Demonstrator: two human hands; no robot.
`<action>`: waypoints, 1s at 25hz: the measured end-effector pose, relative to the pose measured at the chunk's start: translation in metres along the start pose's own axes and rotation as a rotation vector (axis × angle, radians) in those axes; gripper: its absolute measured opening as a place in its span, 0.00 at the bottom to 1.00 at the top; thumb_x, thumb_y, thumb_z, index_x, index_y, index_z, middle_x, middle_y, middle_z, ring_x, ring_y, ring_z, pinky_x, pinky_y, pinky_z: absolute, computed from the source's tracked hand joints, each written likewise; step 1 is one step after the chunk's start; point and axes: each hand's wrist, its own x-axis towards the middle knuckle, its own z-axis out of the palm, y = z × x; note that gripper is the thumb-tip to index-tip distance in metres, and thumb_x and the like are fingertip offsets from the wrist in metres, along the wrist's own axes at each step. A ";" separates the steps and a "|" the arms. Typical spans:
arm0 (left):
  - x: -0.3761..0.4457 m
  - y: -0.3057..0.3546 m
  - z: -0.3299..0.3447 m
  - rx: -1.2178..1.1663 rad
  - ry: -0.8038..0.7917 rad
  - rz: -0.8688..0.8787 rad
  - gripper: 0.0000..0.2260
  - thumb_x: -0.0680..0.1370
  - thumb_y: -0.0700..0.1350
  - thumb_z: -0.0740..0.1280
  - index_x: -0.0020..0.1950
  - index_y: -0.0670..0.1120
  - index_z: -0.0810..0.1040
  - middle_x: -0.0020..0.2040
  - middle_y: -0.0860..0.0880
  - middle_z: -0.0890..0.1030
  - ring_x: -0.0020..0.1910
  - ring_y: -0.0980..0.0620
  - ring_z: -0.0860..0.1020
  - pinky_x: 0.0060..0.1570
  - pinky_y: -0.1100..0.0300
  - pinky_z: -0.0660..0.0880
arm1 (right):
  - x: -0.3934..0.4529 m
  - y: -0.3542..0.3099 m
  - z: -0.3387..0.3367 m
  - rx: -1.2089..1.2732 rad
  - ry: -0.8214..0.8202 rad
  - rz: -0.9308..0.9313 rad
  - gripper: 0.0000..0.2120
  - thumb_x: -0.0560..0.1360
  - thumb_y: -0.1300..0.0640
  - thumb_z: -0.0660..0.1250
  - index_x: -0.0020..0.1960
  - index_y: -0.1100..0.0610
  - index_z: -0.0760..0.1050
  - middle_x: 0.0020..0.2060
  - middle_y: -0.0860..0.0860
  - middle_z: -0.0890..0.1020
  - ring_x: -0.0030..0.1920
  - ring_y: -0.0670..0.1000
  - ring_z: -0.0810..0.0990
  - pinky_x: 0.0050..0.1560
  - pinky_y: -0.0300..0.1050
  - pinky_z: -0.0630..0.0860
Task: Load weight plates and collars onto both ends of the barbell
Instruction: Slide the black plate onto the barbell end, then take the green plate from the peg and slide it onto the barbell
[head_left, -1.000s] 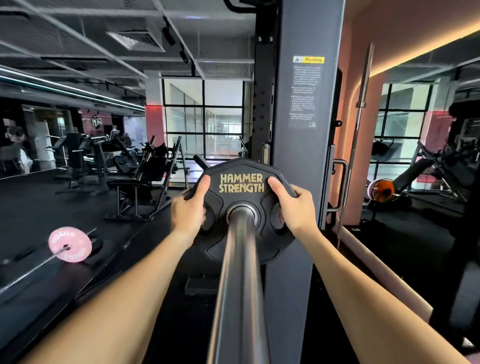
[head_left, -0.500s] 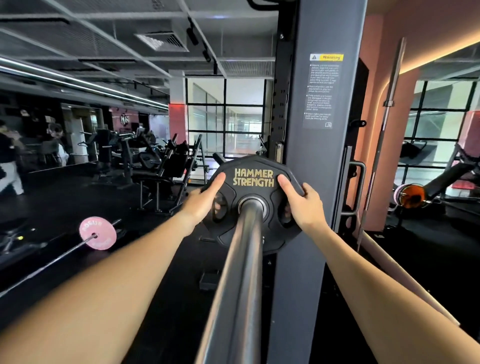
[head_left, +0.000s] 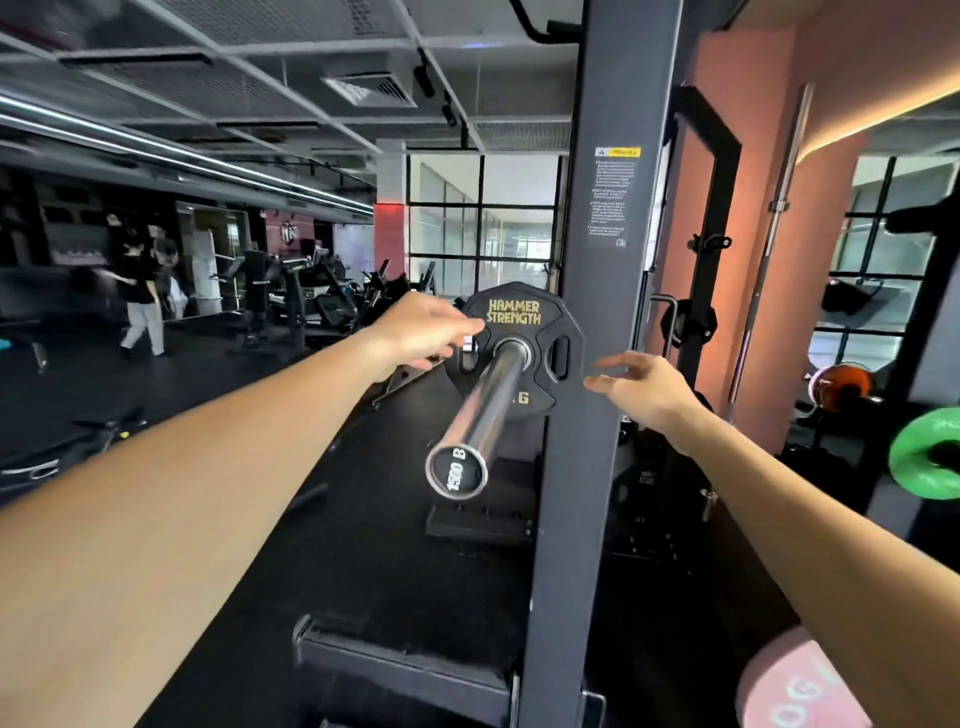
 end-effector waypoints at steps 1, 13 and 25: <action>-0.012 0.013 0.003 0.007 -0.022 0.013 0.13 0.78 0.54 0.71 0.59 0.49 0.82 0.54 0.51 0.84 0.54 0.52 0.82 0.56 0.52 0.79 | -0.014 -0.003 -0.009 -0.003 -0.004 -0.001 0.17 0.73 0.45 0.75 0.60 0.45 0.81 0.58 0.51 0.82 0.59 0.53 0.80 0.59 0.44 0.73; -0.068 0.136 0.197 -0.041 -0.289 0.130 0.10 0.77 0.56 0.72 0.51 0.51 0.83 0.50 0.51 0.85 0.51 0.53 0.83 0.47 0.57 0.79 | -0.151 0.072 -0.216 -0.144 0.221 0.126 0.13 0.73 0.50 0.75 0.57 0.52 0.84 0.53 0.53 0.86 0.54 0.54 0.83 0.61 0.50 0.79; -0.041 0.260 0.514 -0.058 -0.500 0.129 0.09 0.77 0.54 0.72 0.50 0.50 0.84 0.48 0.52 0.86 0.50 0.52 0.84 0.51 0.53 0.79 | -0.176 0.265 -0.462 -0.314 0.288 0.297 0.16 0.72 0.48 0.75 0.58 0.50 0.84 0.52 0.51 0.86 0.53 0.53 0.83 0.54 0.42 0.77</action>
